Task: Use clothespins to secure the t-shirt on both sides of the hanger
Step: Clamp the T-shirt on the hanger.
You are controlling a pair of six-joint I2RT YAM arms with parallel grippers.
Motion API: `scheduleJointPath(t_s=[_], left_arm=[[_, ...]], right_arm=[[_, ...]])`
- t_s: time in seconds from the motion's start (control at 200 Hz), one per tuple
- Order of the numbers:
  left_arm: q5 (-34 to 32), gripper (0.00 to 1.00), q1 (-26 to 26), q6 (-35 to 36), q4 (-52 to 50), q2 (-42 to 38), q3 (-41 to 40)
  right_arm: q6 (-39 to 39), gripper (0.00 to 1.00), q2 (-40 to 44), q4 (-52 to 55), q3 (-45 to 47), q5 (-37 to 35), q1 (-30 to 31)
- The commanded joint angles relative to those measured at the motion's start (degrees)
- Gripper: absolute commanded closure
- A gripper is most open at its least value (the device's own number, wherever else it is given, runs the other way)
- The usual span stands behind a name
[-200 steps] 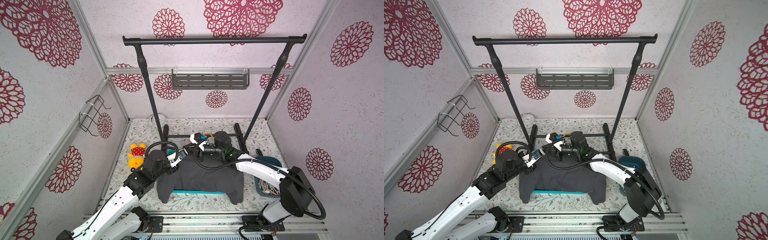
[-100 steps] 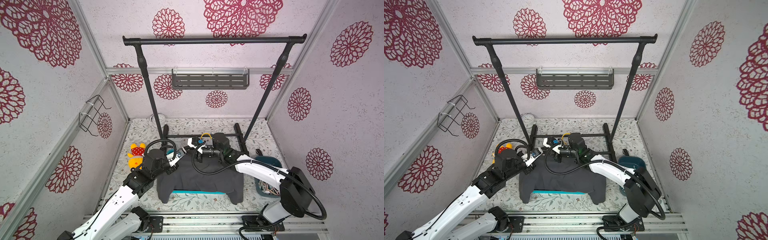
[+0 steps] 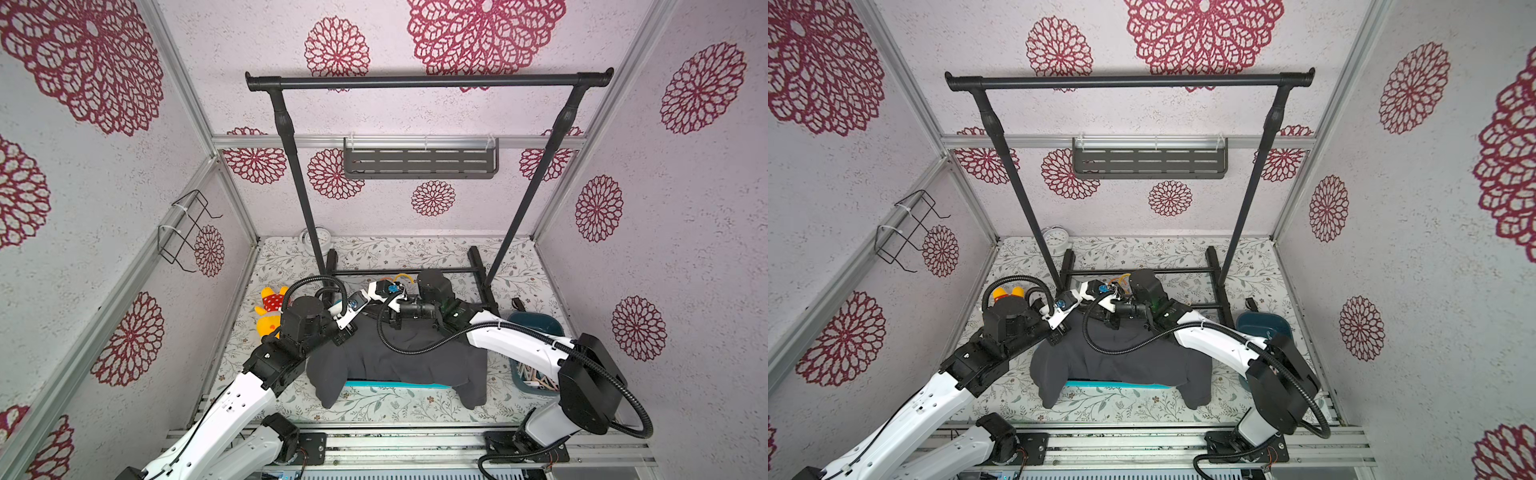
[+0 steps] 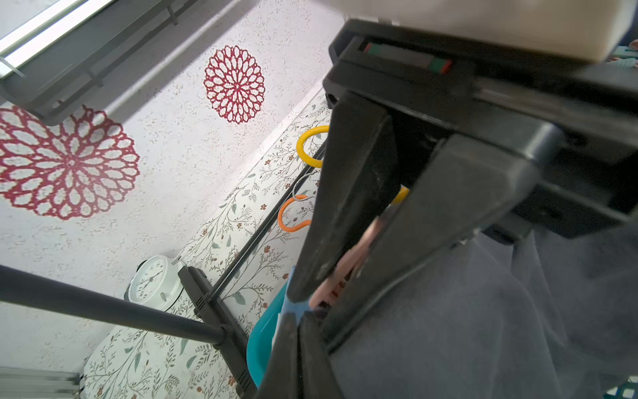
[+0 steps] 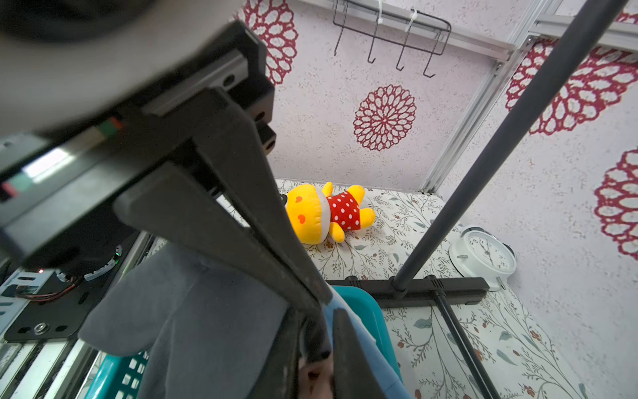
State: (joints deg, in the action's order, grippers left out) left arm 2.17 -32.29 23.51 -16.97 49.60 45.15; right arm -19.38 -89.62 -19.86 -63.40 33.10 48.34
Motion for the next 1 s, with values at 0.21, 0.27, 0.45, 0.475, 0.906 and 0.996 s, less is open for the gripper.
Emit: scheduleJointPath(t_s=[0.21, 0.27, 0.45, 0.475, 0.906, 0.996], left_arm=[[-0.98, 1.0, 0.28, -0.17, 7.75, -1.75, 1.64], [-1.29, 1.0, 0.3, -0.29, 7.54, -2.12, 1.45], [-1.56, 1.0, 0.21, -0.2, 7.83, -2.58, 0.73], [-1.59, 1.0, 0.21, -0.22, 7.79, -2.58, 0.74], [-2.15, 1.0, 0.08, 0.41, 7.57, -2.58, 0.65], [-2.08, 1.0, 0.11, 0.4, 7.58, -2.67, 0.73]], right_arm=[[5.77, 1.0, 3.54, -3.58, 3.29, -2.11, 0.71], [7.59, 0.98, 4.22, -6.07, 4.5, -3.37, 0.45], [8.13, 0.82, 5.84, -7.22, 5.48, -5.2, 0.27], [8.26, 0.77, 5.99, -7.21, 5.39, -5.59, 0.22], [8.3, 0.38, 11.58, -5.35, 4.35, -11.7, 0.31], [8.2, 0.35, 13.48, -3.72, 4.33, -12.68, 0.35]])
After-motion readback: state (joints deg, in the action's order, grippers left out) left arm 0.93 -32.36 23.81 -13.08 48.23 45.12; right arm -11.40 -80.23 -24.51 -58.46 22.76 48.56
